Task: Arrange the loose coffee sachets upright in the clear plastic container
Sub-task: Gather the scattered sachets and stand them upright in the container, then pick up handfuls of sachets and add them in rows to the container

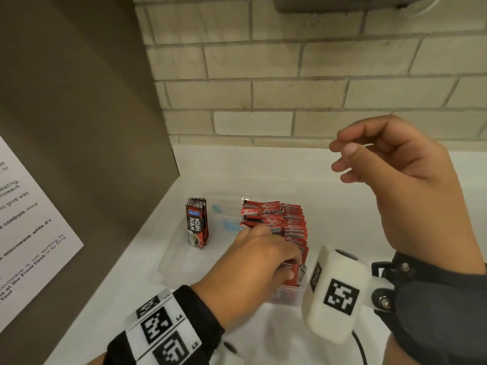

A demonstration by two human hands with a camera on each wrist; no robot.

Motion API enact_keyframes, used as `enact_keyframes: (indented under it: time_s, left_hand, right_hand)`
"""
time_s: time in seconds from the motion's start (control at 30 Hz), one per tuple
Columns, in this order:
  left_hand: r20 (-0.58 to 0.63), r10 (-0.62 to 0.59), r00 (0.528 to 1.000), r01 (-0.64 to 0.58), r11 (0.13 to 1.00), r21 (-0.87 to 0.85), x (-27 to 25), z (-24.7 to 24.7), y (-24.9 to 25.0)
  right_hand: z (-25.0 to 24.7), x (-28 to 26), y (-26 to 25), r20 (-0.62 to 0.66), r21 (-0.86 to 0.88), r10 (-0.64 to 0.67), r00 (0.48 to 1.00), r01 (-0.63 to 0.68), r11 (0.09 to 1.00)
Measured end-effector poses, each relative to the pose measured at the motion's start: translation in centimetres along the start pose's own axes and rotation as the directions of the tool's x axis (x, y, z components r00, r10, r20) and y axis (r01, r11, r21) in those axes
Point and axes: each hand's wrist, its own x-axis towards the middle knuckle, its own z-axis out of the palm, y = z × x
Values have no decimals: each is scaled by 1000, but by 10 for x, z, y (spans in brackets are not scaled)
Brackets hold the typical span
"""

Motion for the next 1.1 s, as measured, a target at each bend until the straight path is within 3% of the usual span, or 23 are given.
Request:
enact_keyframes:
  time_s: [0.23, 0.43, 0.7, 0.77, 0.83, 0.97, 1.03, 1.1]
  left_hand:
    - [-28, 70, 997, -70, 997, -9, -1, -9, -4]
    - [-107, 37, 994, -50, 991, -125, -2, -29, -13]
    - [-223, -213, 951, 82, 871, -484, -18, -87, -8]
    - [-252, -265, 931, 80, 820, -567, -25, -98, -13]
    - [-274, -335, 902, 82, 754, -652, -32, -105, -20]
    - [-313, -438, 843, 55, 648, -759, -41, -112, -29]
    - [-329, -479, 814, 62, 635, -770, -42, -111, -32]
    - [-328, -539, 776, 70, 590, -804, -41, -106, -35]
  right_hand:
    - [-5, 1, 3, -19, 12, 7, 1000, -7, 1000]
    - [-10, 0, 4, -28, 62, 13, 1000, -11, 998]
    - [2, 1, 4, -27, 121, 53, 998, -49, 991]
    - [18, 1, 5, 65, 168, 102, 993, -112, 979]
    - [37, -2, 6, 247, 157, 149, 957, -191, 969]
    - [84, -20, 8, 617, 86, 229, 753, -353, 932]
    - [104, -28, 8, 660, 37, 219, 719, -321, 946]
    - [117, -32, 10, 638, 23, 227, 736, -312, 950]
